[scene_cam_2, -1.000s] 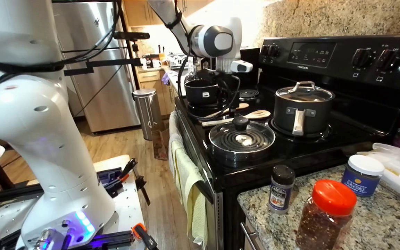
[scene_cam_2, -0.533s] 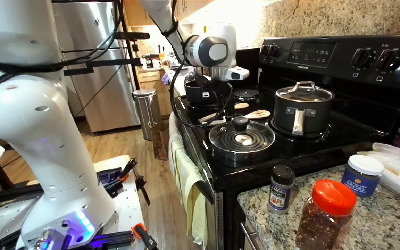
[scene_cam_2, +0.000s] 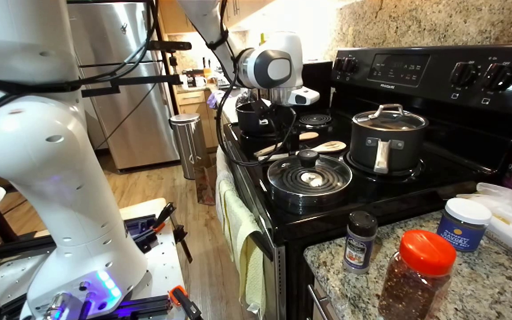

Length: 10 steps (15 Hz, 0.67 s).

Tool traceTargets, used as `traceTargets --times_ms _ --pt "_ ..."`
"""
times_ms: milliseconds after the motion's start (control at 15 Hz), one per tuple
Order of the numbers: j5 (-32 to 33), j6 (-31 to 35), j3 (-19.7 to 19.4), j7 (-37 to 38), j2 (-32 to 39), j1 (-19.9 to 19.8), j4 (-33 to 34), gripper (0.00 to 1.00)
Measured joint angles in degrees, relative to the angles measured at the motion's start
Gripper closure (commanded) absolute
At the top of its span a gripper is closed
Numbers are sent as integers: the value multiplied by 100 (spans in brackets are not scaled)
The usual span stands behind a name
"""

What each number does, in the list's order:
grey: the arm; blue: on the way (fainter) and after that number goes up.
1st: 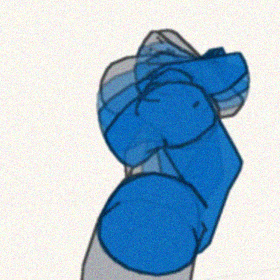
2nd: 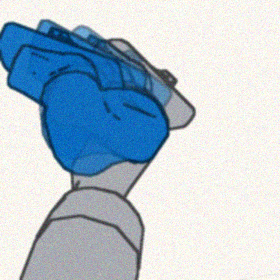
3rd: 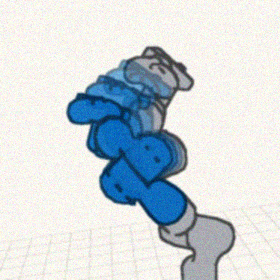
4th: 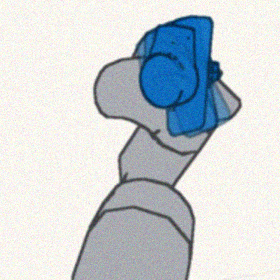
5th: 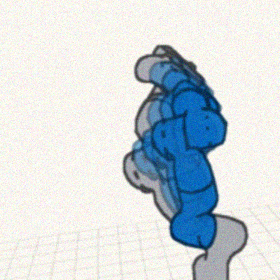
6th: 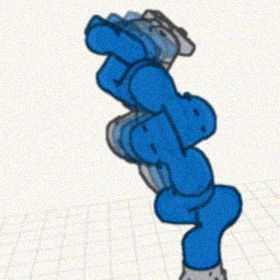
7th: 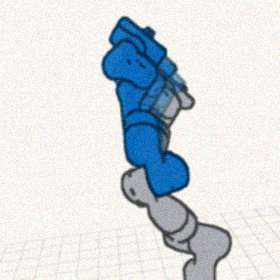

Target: Pick up the cooking stick and put it in the pot

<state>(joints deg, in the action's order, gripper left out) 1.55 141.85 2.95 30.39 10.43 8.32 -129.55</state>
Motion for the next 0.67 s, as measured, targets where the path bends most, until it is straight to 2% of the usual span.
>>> traceTargets --times_ms 333,400,667 --pt "106 -2 -11 42 -53 19 4 91" --pt "118 -2 -11 46 -54 30 12 93" --pt "135 -4 -11 48 -54 46 19 90"
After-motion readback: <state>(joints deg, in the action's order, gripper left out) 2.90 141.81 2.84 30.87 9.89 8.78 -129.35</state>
